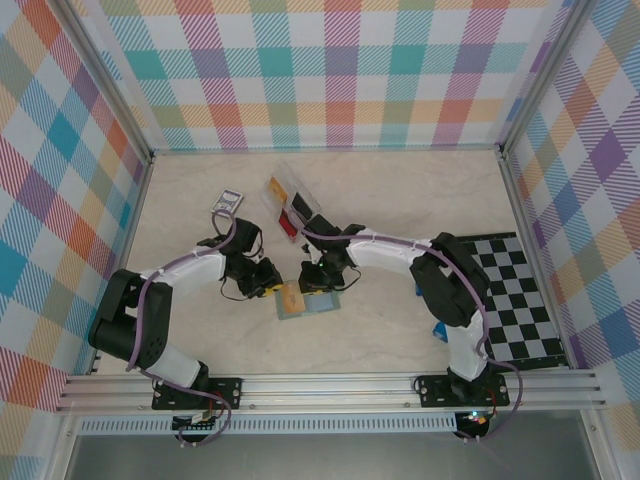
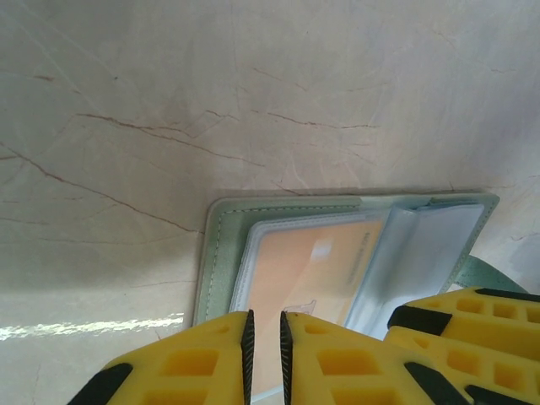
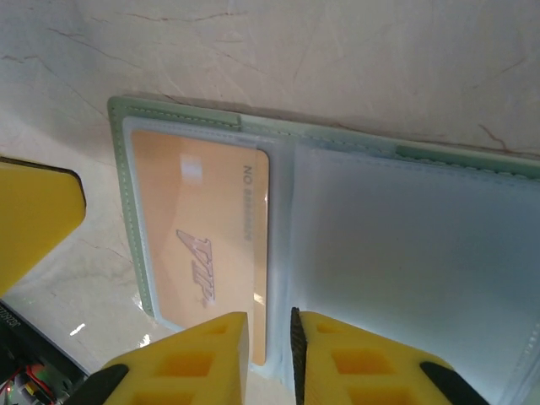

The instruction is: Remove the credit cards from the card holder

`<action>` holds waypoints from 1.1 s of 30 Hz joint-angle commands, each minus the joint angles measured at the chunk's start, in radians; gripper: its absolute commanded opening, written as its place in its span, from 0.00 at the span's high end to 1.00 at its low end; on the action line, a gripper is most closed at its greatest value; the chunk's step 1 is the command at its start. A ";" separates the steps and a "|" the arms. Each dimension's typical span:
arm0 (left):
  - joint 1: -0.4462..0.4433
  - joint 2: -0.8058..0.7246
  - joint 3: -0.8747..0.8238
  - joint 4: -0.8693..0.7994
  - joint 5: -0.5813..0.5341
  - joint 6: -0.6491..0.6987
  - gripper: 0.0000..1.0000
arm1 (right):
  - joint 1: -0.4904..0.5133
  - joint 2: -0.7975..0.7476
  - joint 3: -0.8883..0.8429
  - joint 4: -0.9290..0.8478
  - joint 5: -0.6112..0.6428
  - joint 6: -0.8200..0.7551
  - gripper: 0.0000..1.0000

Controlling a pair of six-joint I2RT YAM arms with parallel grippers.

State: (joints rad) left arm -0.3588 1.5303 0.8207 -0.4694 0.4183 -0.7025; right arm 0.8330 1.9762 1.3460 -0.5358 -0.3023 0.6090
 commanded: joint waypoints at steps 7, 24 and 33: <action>-0.005 0.034 -0.008 -0.008 0.028 -0.009 0.84 | -0.005 0.042 0.042 0.009 -0.038 0.003 0.84; -0.005 0.082 0.003 -0.034 0.026 0.014 0.87 | -0.005 0.083 0.066 0.003 -0.060 -0.003 0.82; -0.005 0.102 -0.001 -0.037 0.020 0.020 0.87 | -0.005 0.097 0.071 0.009 -0.077 -0.003 0.82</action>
State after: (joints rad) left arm -0.3588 1.6131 0.8207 -0.4721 0.4290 -0.7013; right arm 0.8326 2.0495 1.3914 -0.5312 -0.3500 0.6121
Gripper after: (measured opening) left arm 0.131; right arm 0.183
